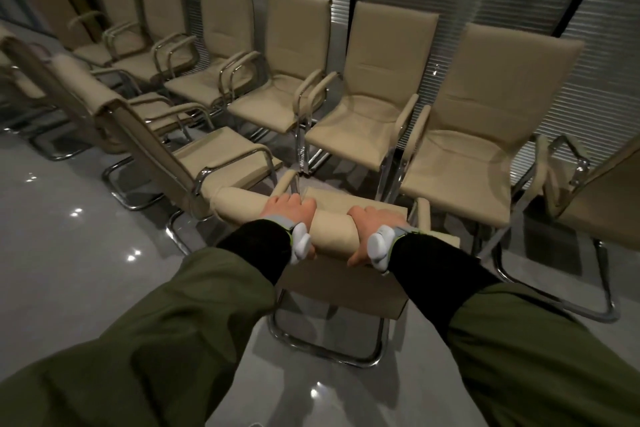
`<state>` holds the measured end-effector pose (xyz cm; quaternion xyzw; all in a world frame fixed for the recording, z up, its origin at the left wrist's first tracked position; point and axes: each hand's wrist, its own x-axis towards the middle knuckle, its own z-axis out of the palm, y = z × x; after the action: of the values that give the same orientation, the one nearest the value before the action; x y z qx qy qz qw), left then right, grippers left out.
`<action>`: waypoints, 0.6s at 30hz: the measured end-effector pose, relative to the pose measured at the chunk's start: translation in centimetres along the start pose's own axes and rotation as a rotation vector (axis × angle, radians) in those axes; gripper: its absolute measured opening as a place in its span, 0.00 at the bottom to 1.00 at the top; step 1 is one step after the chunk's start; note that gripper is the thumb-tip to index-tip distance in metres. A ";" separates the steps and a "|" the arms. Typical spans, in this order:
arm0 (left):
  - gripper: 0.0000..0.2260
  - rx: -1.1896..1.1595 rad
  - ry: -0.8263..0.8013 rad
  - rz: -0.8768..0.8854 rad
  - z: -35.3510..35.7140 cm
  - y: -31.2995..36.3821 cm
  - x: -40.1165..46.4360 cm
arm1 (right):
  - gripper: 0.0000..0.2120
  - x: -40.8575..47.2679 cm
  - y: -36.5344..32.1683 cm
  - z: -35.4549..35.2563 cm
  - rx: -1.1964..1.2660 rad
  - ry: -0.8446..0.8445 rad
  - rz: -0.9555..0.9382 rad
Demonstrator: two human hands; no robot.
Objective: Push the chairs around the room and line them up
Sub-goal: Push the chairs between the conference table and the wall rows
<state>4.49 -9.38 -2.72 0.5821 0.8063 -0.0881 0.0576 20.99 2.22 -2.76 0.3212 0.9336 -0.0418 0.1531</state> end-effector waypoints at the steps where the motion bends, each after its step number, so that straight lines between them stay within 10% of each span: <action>1: 0.37 -0.001 0.000 -0.022 0.2 0.1 -0.6 | 0.43 0.0 -0.1 0.0 -0.007 -0.003 -0.019; 18: 0.36 -0.097 -0.019 -0.271 1.9 1.6 -11.2 | 0.42 -3.1 -4.3 1.6 -0.110 -0.012 -0.303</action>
<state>9.51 -19.69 -2.47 0.4637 0.8801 -0.0616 0.0810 21.08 -3.33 -3.38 0.1677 0.9713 -0.0152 0.1679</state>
